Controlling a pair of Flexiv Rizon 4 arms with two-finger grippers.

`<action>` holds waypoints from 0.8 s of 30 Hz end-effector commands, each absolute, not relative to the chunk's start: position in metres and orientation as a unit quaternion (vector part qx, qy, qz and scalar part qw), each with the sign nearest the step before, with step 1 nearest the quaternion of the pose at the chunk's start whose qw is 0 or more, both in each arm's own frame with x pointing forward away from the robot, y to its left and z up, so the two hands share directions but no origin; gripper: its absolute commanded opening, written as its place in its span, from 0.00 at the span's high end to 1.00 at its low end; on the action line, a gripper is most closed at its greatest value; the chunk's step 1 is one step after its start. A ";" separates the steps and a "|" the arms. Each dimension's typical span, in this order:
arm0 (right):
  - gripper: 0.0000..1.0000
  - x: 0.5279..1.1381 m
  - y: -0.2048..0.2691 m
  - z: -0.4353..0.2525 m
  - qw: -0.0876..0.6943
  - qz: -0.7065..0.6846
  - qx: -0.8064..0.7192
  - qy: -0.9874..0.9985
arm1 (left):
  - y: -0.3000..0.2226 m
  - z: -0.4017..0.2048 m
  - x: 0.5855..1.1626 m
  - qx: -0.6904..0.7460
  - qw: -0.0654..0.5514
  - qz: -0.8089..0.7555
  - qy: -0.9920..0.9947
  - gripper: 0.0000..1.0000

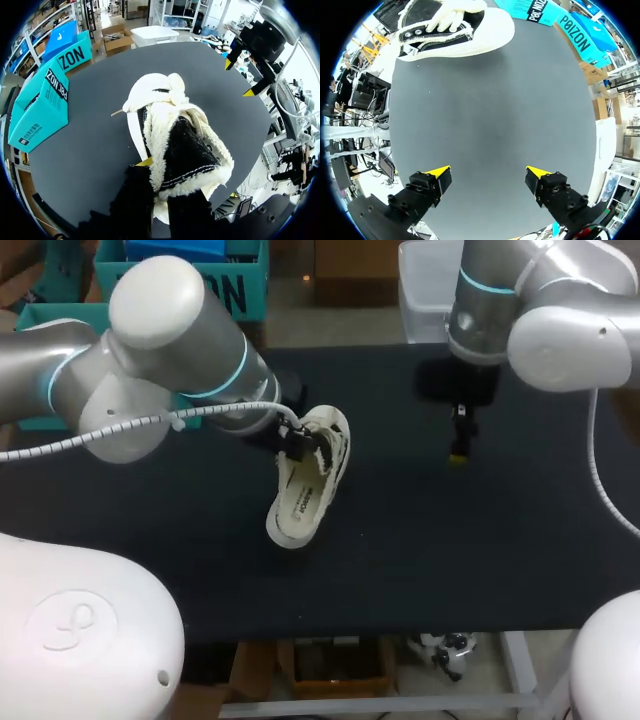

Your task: Open the shoe tongue, take the insole out of the shoe, put the insole back into the shoe, and pack the shoe into the shoebox

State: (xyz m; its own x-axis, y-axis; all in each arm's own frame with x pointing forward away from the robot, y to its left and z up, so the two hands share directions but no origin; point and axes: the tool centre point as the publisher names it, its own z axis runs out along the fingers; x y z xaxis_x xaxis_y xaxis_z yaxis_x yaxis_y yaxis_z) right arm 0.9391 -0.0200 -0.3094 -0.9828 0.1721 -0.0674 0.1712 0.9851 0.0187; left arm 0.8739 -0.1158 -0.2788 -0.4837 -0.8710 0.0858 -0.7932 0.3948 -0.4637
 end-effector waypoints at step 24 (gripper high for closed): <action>0.00 0.928 -0.024 -0.289 0.071 0.034 0.022 0.997 | -0.049 -0.165 0.894 -0.288 0.114 -0.191 0.931 1.00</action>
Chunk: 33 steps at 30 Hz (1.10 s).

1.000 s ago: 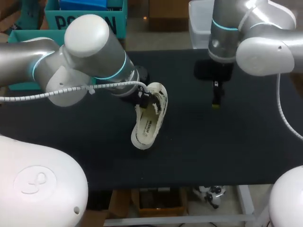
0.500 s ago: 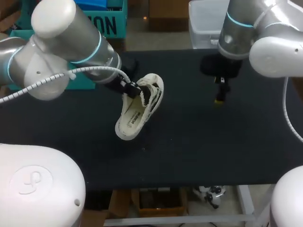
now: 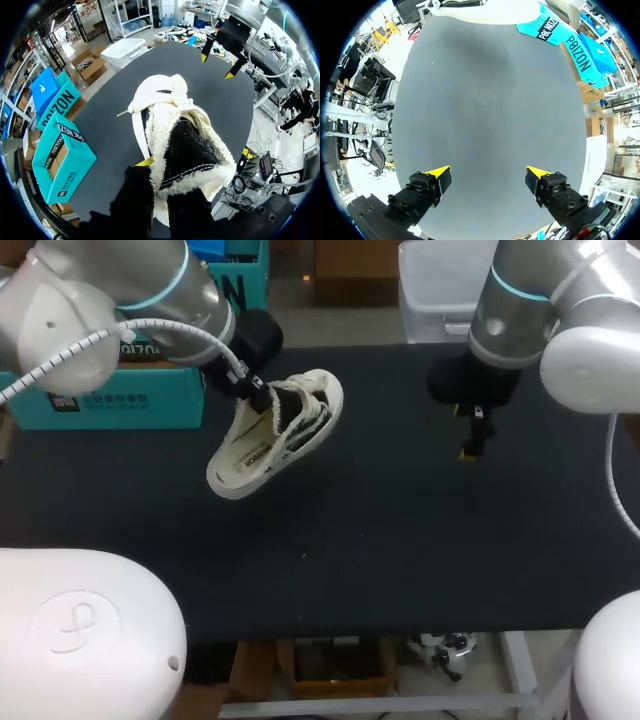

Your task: Open the shoe tongue, take the insole out of the shoe, put the insole back into the shoe, and pack the shoe into the shoebox

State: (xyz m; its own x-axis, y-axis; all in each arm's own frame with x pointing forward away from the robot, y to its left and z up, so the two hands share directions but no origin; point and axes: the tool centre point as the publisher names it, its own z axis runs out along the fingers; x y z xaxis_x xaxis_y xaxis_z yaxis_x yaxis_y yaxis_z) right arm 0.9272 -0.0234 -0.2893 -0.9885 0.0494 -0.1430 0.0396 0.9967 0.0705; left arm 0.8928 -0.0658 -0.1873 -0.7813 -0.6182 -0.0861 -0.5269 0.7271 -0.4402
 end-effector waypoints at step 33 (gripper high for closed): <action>0.00 0.928 -0.024 -0.289 0.071 0.034 0.022 0.997 | 0.160 -0.115 1.061 -0.145 0.165 -0.130 0.967 1.00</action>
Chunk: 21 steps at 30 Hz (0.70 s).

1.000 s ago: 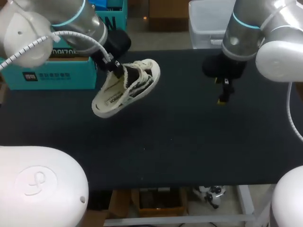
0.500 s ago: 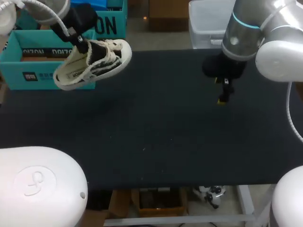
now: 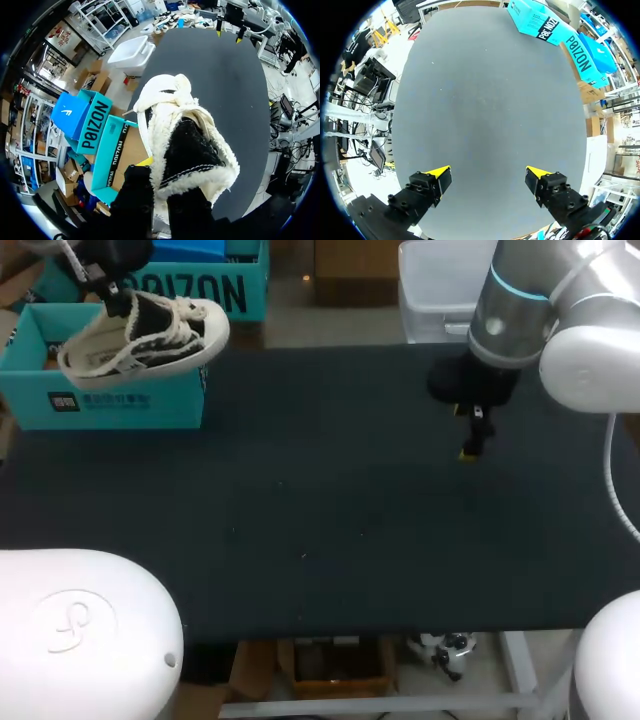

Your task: Open the shoe tongue, take the insole out of the shoe, put the insole back into the shoe, and pack the shoe into the shoebox

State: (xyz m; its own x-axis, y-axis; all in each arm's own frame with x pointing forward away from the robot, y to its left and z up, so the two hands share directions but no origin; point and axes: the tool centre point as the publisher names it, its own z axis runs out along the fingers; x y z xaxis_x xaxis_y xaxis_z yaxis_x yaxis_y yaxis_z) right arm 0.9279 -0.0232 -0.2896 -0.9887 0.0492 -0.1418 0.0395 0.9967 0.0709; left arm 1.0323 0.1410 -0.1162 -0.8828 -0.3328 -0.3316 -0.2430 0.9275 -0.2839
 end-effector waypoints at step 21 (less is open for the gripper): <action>0.00 0.928 -0.024 -0.289 0.071 0.034 0.022 0.997 | 0.247 -0.159 1.163 -0.074 0.168 -0.132 0.974 1.00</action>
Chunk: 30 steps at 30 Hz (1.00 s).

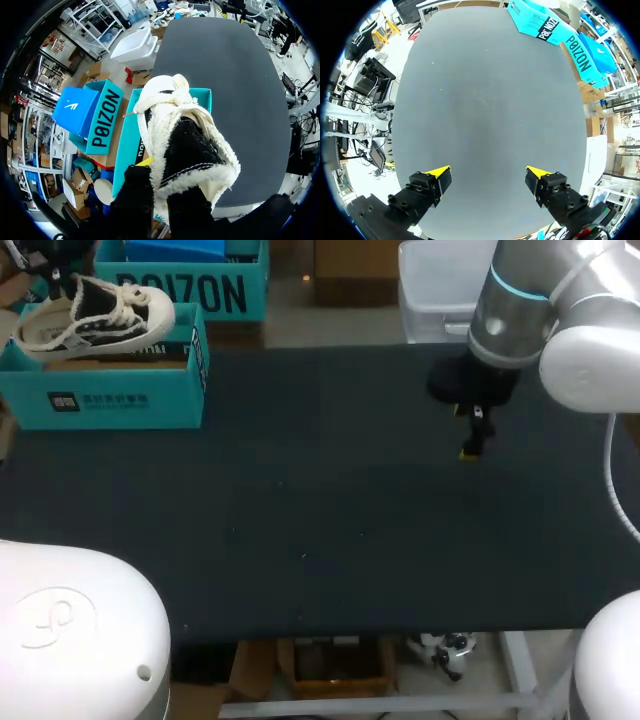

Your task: Open the shoe tongue, take the insole out of the shoe, put the insole back into the shoe, and pack the shoe into the shoebox

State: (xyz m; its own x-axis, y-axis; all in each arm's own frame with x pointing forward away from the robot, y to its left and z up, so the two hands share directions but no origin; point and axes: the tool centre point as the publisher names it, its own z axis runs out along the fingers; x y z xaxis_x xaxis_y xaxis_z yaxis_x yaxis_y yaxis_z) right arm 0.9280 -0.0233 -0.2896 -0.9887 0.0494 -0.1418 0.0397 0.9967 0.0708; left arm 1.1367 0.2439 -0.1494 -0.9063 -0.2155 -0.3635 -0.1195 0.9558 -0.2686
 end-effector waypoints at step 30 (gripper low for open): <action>0.00 0.928 -0.024 -0.289 0.071 0.034 0.022 0.997 | 0.245 -0.270 1.227 -0.031 0.128 -0.088 0.987 0.47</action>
